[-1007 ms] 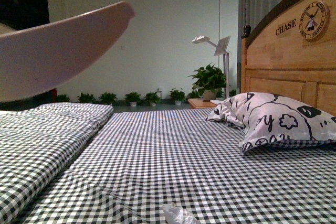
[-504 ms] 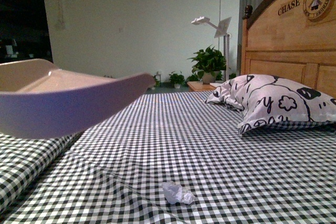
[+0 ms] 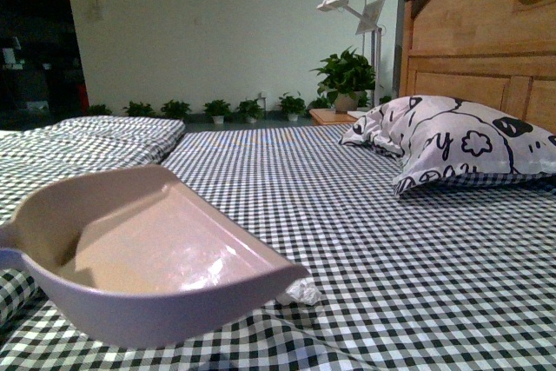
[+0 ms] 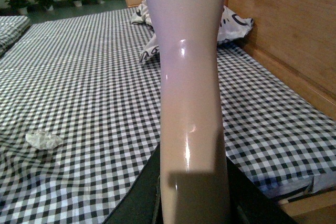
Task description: Clean up trash
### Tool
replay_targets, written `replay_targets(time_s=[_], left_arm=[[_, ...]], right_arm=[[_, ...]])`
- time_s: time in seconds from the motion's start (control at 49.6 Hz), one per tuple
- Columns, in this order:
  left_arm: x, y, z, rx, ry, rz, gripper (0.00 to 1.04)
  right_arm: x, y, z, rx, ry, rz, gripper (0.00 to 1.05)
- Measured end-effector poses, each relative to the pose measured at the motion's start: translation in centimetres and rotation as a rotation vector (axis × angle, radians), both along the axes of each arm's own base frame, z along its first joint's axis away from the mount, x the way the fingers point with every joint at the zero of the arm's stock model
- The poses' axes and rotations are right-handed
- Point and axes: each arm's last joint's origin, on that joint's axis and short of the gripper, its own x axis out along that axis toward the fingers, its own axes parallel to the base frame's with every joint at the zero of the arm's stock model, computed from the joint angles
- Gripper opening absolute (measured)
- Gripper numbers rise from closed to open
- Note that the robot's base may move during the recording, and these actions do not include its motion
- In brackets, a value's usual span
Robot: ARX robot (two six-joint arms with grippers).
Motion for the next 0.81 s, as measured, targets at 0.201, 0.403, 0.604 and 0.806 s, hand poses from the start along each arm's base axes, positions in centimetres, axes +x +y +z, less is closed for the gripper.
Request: replay_targets(time_s=[0.201,0.403,0.604,0.806], left_arm=[[1.5,0.2,-1.5,0.032,0.049,-0.044,0.28],[2.3,0.6,-2.4,0.033,0.089,-0.059,0.28],[3.0,1.1,-3.3,0.027,0.106,-0.061,0.28],[4.5,1.3,-4.0,0.03,0.079,-0.065,0.28]], right_arm=[[0.0,0.0,0.0,0.0,0.0,0.0,0.19],[0.0,0.0,0.0,0.0,0.0,0.0,0.19],[0.0,0.0,0.0,0.0,0.0,0.0,0.19],[0.0,0.0,0.0,0.0,0.0,0.0,0.19]])
